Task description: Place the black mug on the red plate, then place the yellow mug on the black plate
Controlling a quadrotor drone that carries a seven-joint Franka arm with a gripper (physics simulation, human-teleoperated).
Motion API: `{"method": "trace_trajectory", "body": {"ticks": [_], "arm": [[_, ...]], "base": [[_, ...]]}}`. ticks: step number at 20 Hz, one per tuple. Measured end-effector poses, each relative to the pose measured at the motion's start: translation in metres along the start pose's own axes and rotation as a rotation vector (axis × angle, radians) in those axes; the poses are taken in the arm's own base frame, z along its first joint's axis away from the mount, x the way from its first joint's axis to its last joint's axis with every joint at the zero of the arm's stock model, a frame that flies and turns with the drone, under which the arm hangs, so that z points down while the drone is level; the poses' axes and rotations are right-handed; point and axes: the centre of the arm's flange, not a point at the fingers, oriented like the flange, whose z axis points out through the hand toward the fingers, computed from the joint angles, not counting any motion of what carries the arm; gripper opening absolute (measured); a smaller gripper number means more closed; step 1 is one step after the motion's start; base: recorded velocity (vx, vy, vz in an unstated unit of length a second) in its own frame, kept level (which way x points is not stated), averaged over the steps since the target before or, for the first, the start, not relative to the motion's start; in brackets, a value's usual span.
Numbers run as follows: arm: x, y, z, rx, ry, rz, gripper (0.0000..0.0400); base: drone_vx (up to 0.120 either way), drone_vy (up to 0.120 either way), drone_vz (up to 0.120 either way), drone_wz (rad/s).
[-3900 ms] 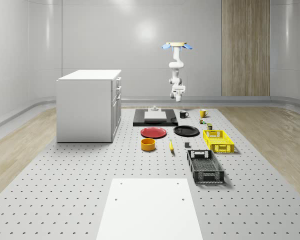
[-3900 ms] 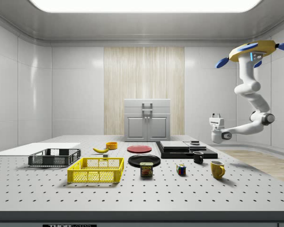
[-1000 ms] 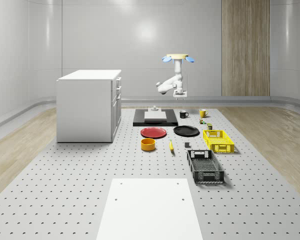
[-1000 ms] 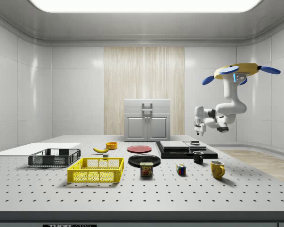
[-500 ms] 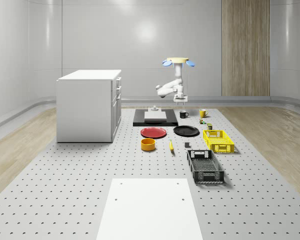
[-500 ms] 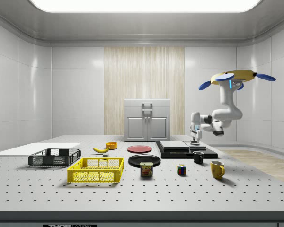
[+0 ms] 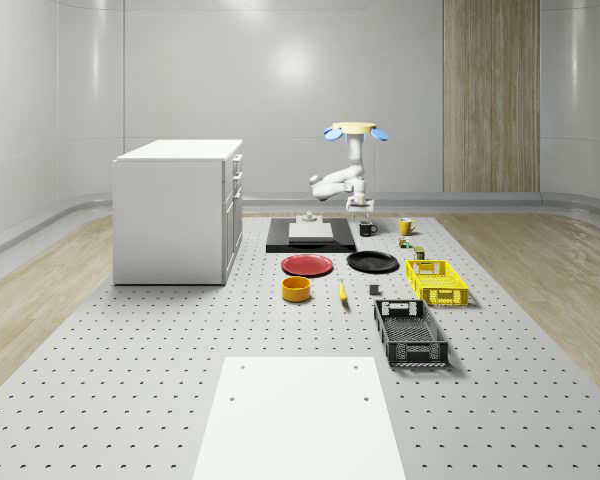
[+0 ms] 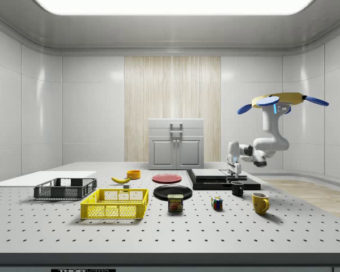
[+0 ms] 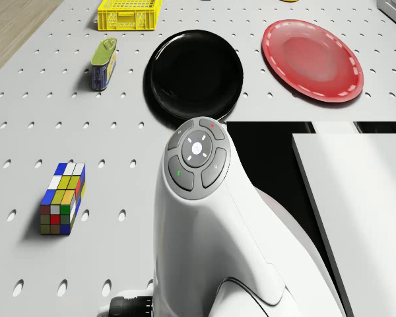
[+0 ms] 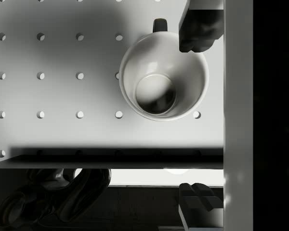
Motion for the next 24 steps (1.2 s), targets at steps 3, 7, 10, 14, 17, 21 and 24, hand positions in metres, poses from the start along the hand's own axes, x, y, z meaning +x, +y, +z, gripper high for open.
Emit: {"method": "trace_trajectory", "body": {"ticks": [3,7,10,14,17,21,24], "arm": [[0.000,0.000,0.003,0.000,0.000,0.000,0.0400],[0.000,0.000,0.016,0.000,0.000,0.000,0.0400],[0.000,0.000,0.026,0.000,0.000,0.000,0.0400],[0.000,0.000,0.036,0.000,0.000,0.000,0.0400],[0.000,0.000,0.042,0.000,0.000,0.001,0.0400],[-0.002,0.002,0.047,-0.001,0.000,0.001,0.0400],[-0.003,0.003,0.048,-0.001,0.000,0.001,0.0400]], "base": [[0.000,0.000,-0.013,0.000],[0.000,0.000,0.000,0.000],[0.000,0.000,0.000,0.000],[0.000,0.000,0.000,0.000],[0.000,0.000,0.000,0.000],[0.000,0.000,0.000,0.000],[0.000,0.000,0.000,0.000]]}}
